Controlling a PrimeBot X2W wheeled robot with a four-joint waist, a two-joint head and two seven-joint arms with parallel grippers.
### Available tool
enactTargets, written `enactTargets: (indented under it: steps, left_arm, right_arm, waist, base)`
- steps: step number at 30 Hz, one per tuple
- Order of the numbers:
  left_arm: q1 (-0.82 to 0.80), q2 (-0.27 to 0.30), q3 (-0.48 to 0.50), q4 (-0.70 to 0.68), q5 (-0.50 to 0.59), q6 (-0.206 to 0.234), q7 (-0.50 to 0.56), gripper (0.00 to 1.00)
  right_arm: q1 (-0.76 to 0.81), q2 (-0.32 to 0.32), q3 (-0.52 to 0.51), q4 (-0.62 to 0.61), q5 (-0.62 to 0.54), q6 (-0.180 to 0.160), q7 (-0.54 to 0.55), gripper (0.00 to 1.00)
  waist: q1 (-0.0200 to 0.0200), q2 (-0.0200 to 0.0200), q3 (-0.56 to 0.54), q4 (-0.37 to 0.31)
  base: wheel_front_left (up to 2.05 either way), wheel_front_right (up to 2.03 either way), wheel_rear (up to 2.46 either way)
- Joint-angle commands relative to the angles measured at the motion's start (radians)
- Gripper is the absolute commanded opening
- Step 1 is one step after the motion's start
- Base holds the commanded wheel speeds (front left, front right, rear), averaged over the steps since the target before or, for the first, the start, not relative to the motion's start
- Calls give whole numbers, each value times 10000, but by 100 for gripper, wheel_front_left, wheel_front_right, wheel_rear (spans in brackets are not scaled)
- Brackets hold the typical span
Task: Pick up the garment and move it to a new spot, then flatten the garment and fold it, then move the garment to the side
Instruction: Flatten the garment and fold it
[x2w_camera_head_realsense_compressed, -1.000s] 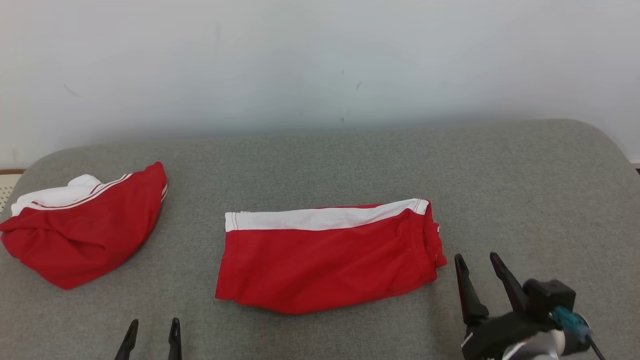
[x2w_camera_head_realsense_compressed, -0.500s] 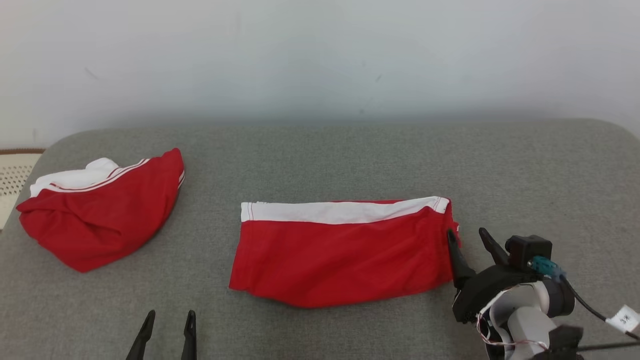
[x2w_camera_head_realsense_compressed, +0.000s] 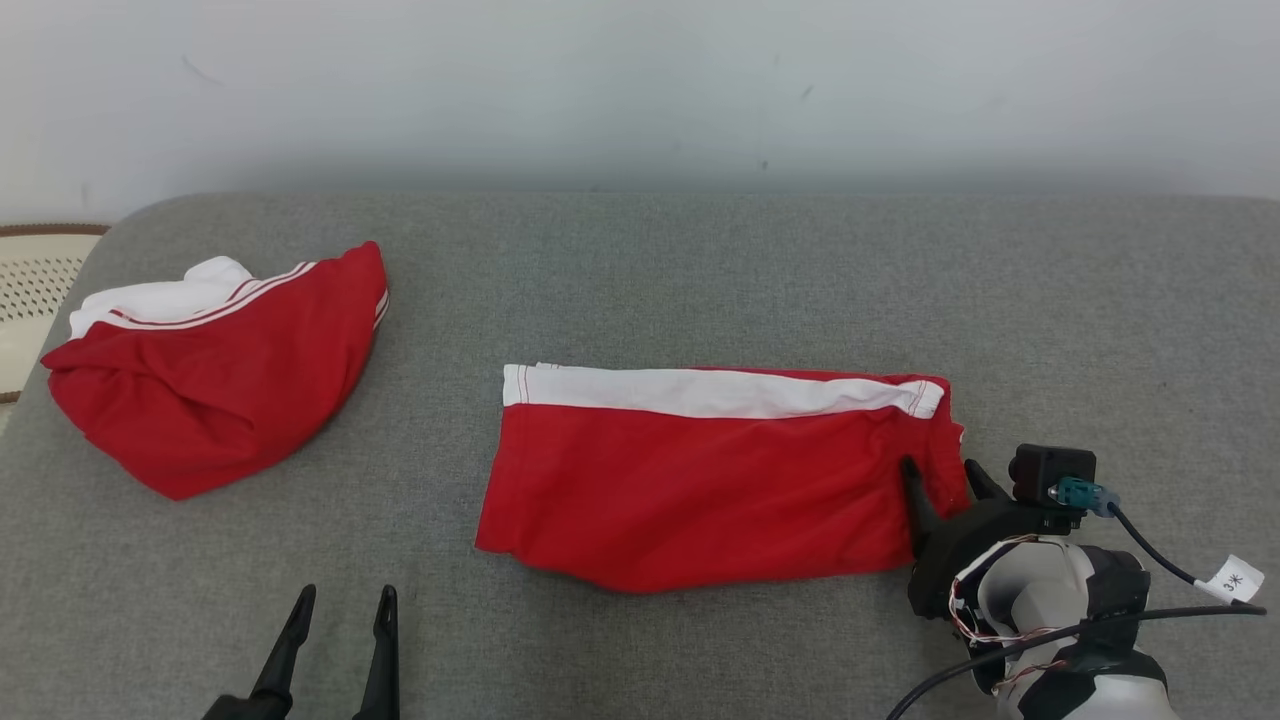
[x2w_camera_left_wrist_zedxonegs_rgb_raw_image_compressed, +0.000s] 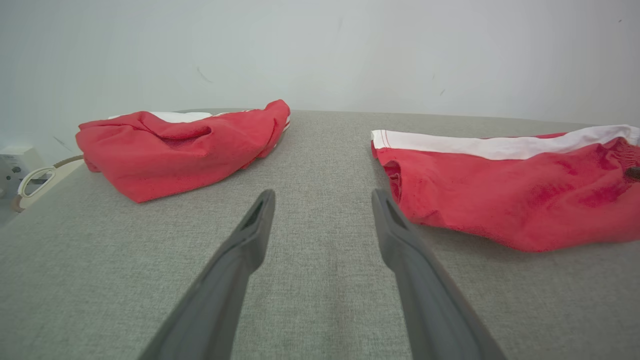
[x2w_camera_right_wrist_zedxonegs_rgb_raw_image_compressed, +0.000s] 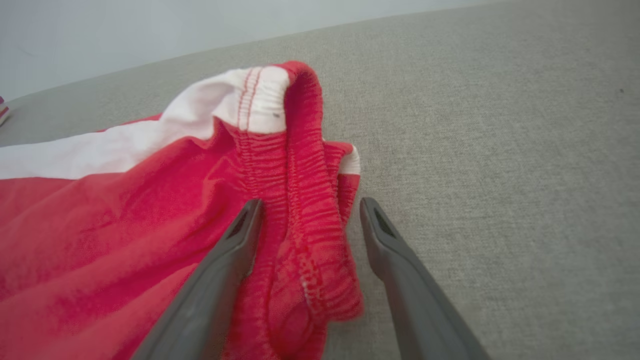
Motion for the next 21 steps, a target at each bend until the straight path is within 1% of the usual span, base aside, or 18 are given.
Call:
enactTargets:
  steps: [1,5,9,10,11,12,13,16,21]
  left_arm:
    - [-128,-27,75,60,40,-52,-32,100]
    - [-226,-106,139,159,127,-74,-32,100]
    - [-336,-183,160,253,191,-141,-32,100]
    - [-347,-197,163,269,211,-163,-32,100]
    - [-365,-211,172,286,227,-193,-32,100]
    - [-388,-228,184,293,236,-217,-32,100]
    - [-410,-243,197,298,246,-245,-32,100]
    - [-437,-274,223,311,268,-265,-32,100]
    - [-367,-316,380,366,274,-331,-32,100]
  right_arm:
    - [-195,9,32,310,38,1,-74,100]
    - [-387,154,150,884,224,1,-92,100]
    - [-479,356,370,1266,574,1,194,100]
    - [-458,416,469,1312,647,1,257,80]
    - [-473,468,560,1271,776,1,228,45]
    - [-493,474,642,1231,861,1,155,32]
    - [-508,453,739,1234,914,1,124,0]
    - [-539,406,890,1222,1099,1,51,0]
    - [-492,-27,1200,1044,1511,-4,-194,0]
  waist:
    - [-1,-1,122,31]
    - [-1,-1,179,-30]
    - [-1,-1,236,-88]
    - [-1,-1,250,-90]
    - [-1,-1,269,-95]
    - [-1,-1,287,-95]
    - [-1,-1,304,-95]
    - [-1,-1,330,-95]
    - [-1,-1,256,-175]
  base:
    - [0,0,0]
    - [0,0,0]
    - [0,0,0]
    - [0,0,0]
    - [0,0,0]
    - [0,0,0]
    - [0,0,0]
    - [0,0,0]
    - [0,0,0]
